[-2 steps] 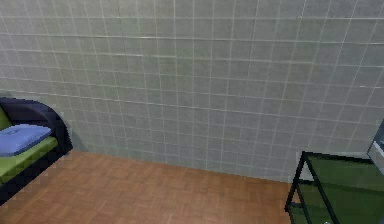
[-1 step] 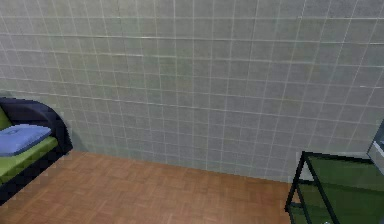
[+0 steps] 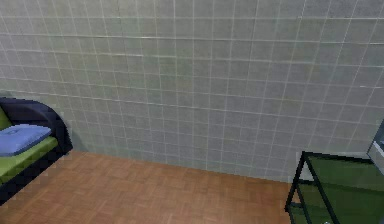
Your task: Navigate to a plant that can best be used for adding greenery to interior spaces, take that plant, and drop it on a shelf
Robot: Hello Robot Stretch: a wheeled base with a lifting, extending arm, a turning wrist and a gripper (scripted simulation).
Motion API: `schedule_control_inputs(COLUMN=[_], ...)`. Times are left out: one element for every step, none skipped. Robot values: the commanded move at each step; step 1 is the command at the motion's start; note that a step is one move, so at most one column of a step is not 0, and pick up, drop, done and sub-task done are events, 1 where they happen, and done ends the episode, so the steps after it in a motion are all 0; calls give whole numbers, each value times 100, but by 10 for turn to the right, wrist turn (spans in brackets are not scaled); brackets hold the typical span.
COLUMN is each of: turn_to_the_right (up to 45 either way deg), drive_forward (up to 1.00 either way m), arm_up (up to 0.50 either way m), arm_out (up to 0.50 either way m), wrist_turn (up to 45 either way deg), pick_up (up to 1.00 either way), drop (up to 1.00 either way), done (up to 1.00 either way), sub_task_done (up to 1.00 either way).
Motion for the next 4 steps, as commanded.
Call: schedule_control_inputs(turn_to_the_right=[0,0,0,0], drive_forward=[0,0,0,0], arm_up=[0,0,0,0], arm_out=[22,0,0,0], wrist_turn=[0,450,450,450], pick_up=[0,0,0,0], drop=[0,0,0,0], done=[0,0,0,0], sub_task_done=[0,0,0,0])
